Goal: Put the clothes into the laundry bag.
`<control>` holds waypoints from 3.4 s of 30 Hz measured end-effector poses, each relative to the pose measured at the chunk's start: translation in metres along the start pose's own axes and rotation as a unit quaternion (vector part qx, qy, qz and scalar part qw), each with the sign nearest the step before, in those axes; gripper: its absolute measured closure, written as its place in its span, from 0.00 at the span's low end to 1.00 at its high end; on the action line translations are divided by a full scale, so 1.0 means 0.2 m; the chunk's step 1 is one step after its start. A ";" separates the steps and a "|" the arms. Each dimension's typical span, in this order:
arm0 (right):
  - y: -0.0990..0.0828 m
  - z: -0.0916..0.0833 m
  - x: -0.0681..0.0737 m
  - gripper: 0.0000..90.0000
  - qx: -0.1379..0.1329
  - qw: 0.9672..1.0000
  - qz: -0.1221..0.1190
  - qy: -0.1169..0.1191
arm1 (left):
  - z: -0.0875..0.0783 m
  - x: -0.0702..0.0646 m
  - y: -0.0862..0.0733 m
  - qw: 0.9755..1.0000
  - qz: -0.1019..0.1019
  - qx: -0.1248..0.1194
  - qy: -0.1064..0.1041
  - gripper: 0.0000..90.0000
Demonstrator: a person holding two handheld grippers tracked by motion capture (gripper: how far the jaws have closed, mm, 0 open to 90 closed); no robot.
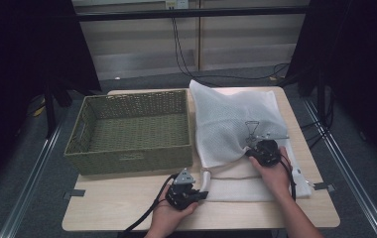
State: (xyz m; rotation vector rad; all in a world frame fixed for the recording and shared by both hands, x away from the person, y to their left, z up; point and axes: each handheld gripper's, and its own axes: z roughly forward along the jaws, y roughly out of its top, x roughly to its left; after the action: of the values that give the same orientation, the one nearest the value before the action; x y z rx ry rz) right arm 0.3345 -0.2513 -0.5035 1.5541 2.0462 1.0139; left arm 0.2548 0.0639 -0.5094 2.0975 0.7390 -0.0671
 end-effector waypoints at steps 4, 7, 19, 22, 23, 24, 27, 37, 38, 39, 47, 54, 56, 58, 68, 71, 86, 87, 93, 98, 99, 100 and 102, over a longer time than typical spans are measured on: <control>0.02 -0.12 0.02 0.98 -0.037 0.997 -0.013 0.062 | 0.00 0.02 0.00 1.000 -0.013 -0.003 -0.011 0.97; -0.02 -0.28 0.04 0.98 -0.068 0.990 -0.022 0.122 | 0.00 0.02 0.00 1.000 -0.017 -0.003 -0.014 0.97; -0.15 -0.14 -0.01 0.98 0.022 0.998 -0.001 0.062 | 0.00 0.01 0.00 1.000 -0.012 0.001 -0.021 0.97; -0.14 -0.12 -0.01 0.96 0.015 0.998 -0.003 0.063 | 0.00 0.01 0.00 1.000 -0.012 -0.009 -0.023 0.95; -0.14 -0.13 0.00 0.91 0.013 0.998 -0.015 0.065 | -0.01 0.02 -0.01 0.999 -0.012 -0.018 -0.029 0.90; -0.15 -0.14 0.01 0.84 0.008 0.997 -0.018 0.070 | -0.03 0.02 -0.01 0.999 -0.012 -0.029 -0.035 0.81; -0.18 -0.25 0.03 0.63 -0.013 0.994 -0.030 0.105 | -0.08 0.04 -0.02 0.997 -0.021 -0.071 -0.033 0.48; -0.31 -0.64 -0.19 0.43 -0.087 0.993 -0.002 0.078 | -0.15 0.14 0.08 0.992 -0.077 -0.104 0.009 0.33; -0.32 -0.64 -0.23 0.42 -0.089 0.994 0.016 0.063 | -0.13 0.14 0.09 0.992 -0.079 -0.098 0.015 0.34; -0.32 -0.63 -0.27 0.42 -0.092 0.994 0.031 0.045 | -0.12 0.14 0.09 0.992 -0.080 -0.092 0.024 0.34; -0.38 -0.50 -0.42 0.45 -0.012 0.996 0.074 -0.050 | -0.01 0.19 0.09 0.995 -0.081 -0.020 0.061 0.70; -0.37 -0.50 -0.42 0.88 0.008 0.995 0.090 -0.038 | 0.00 0.20 0.08 0.995 -0.096 -0.027 0.004 0.93; -0.37 -0.52 -0.43 0.93 -0.003 0.994 0.086 -0.062 | -0.01 0.21 0.07 0.994 -0.104 -0.029 0.003 0.96; -0.36 -0.54 -0.47 0.93 -0.016 0.991 0.105 -0.078 | -0.02 0.24 0.06 0.991 -0.132 -0.030 0.001 0.97; -0.39 -0.57 -0.49 0.65 -0.053 0.993 0.083 -0.064 | -0.15 0.24 0.06 0.988 -0.105 -0.114 -0.012 0.37; -0.39 -0.56 -0.49 0.68 -0.044 0.994 0.085 -0.059 | -0.15 0.26 0.09 0.988 -0.111 -0.106 -0.018 0.47; -0.39 -0.58 -0.46 0.66 -0.069 0.990 0.066 -0.106 | -0.13 0.22 0.01 0.996 -0.034 -0.070 0.043 0.48; -0.38 -0.60 -0.45 0.63 -0.083 0.989 0.064 -0.104 | -0.15 0.22 -0.01 0.995 -0.030 -0.078 0.047 0.46; -0.36 -0.61 -0.34 0.41 -0.124 0.991 0.019 -0.051 | -0.29 0.28 -0.09 0.992 -0.028 -0.113 0.056 0.25; -0.34 -0.55 -0.22 0.17 -0.110 0.993 -0.008 0.037 | -0.38 0.31 -0.12 0.992 -0.038 -0.106 0.064 0.02; -0.34 -0.54 -0.21 0.12 -0.107 0.993 -0.007 0.042 | -0.40 0.32 -0.13 0.992 -0.038 -0.107 0.063 0.00; -0.34 -0.54 -0.20 0.07 -0.103 0.993 -0.005 0.050 | -0.41 0.33 -0.14 0.992 -0.031 -0.106 0.063 0.00; -0.34 -0.52 -0.19 0.00 -0.091 0.994 0.003 0.062 | -0.44 0.34 -0.15 0.993 -0.025 -0.099 0.066 0.00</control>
State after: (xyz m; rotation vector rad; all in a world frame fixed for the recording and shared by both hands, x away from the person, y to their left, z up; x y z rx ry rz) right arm 0.2318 -0.3289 -0.4879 1.4376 1.9671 1.2881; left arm 0.2746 0.1771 -0.4992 1.9072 0.8414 0.1150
